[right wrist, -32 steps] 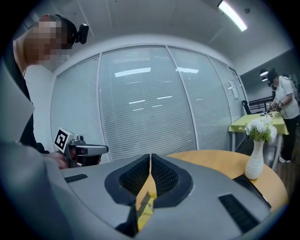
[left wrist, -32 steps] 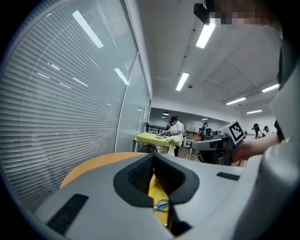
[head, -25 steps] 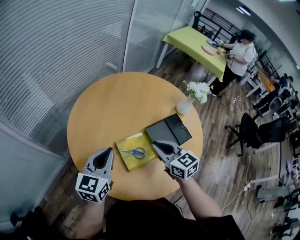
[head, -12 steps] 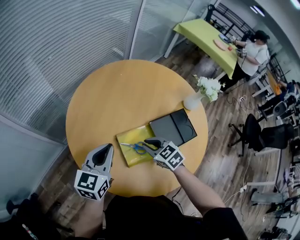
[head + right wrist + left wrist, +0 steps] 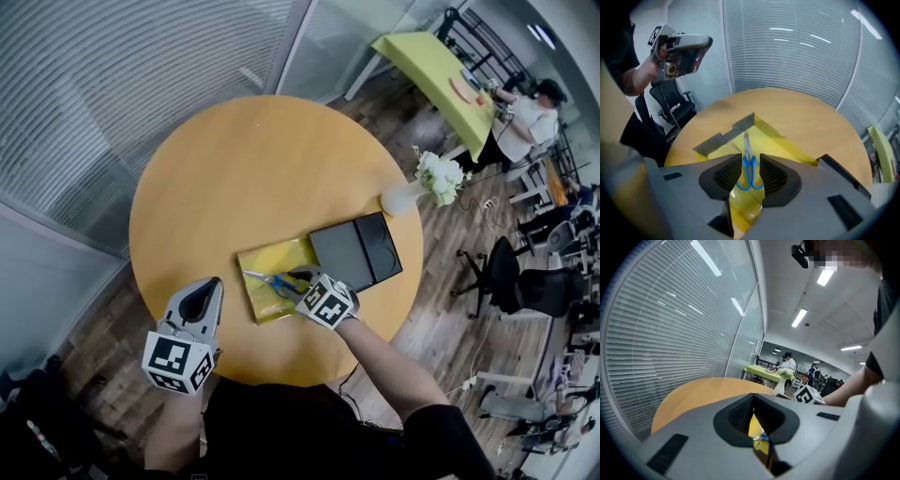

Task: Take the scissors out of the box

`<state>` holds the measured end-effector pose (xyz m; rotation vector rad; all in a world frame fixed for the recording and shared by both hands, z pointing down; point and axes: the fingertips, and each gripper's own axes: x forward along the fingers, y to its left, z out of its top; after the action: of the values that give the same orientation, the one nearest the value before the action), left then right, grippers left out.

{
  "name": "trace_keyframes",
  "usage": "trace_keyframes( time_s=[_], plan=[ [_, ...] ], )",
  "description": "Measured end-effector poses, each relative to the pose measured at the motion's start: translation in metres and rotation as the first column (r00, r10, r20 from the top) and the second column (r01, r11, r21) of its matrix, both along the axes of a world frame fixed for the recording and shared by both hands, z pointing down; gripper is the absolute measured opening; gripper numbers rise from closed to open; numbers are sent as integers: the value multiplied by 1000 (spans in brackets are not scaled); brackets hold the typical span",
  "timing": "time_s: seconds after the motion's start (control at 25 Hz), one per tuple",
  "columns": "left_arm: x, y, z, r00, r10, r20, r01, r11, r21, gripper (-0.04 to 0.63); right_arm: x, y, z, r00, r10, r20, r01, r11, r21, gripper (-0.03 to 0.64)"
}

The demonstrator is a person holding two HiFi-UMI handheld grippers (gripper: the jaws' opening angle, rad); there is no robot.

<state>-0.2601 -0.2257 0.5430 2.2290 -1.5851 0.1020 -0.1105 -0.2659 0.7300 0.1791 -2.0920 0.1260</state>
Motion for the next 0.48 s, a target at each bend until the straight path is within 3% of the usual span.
trace_keyframes(
  time_s=[0.28, 0.48],
  plan=[
    [-19, 10, 13, 999, -51, -16, 51, 998, -20, 12, 9, 8, 48, 972, -99, -212, 89, 994, -56, 147],
    [-25, 11, 13, 997, -67, -24, 67, 998, -18, 12, 11, 5, 66, 943, -114, -311, 92, 992, -86, 147]
  ],
)
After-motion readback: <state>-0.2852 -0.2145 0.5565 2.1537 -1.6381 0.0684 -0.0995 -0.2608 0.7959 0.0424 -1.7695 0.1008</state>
